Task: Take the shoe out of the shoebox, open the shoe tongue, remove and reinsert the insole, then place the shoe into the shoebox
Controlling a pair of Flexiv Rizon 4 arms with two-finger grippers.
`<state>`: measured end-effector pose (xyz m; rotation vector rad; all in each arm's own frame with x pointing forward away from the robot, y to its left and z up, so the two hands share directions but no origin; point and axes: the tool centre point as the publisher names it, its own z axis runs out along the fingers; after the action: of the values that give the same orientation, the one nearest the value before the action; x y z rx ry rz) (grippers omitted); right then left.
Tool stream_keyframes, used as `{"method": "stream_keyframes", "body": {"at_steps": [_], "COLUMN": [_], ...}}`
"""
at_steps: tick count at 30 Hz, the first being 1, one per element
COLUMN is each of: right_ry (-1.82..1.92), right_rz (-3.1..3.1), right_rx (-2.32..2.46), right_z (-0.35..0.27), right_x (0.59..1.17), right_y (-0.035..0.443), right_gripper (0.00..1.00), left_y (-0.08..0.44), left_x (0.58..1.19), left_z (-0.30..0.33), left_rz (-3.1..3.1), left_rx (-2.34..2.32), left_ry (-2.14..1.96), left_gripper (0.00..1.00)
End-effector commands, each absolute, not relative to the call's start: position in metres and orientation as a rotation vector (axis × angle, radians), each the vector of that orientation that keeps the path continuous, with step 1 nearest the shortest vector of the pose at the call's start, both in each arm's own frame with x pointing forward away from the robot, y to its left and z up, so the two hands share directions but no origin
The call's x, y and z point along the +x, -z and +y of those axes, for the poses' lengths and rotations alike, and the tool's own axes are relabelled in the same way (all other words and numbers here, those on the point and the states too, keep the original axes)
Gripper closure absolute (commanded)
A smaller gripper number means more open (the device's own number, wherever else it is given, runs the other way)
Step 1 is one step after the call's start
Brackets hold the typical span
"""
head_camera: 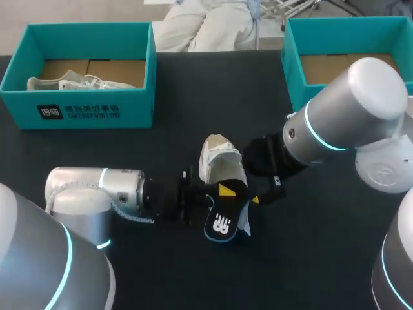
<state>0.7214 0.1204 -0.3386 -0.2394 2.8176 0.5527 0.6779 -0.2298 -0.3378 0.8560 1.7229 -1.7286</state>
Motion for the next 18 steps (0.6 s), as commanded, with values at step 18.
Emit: {"method": "stream_keyframes", "body": {"at_steps": [18], "right_ry": [-0.553], "right_rz": [2.815], "right_rx": [-0.237], "right_z": [0.1211], "right_x": [0.7204], "right_y": [0.3400], "right_gripper": [0.00], "left_y": [0.3380], "left_x": [0.6879], "left_z": [-0.2255], "left_rz": [1.736], "left_rx": [0.812], "left_ry": [1.721], "left_gripper": [0.81]}}
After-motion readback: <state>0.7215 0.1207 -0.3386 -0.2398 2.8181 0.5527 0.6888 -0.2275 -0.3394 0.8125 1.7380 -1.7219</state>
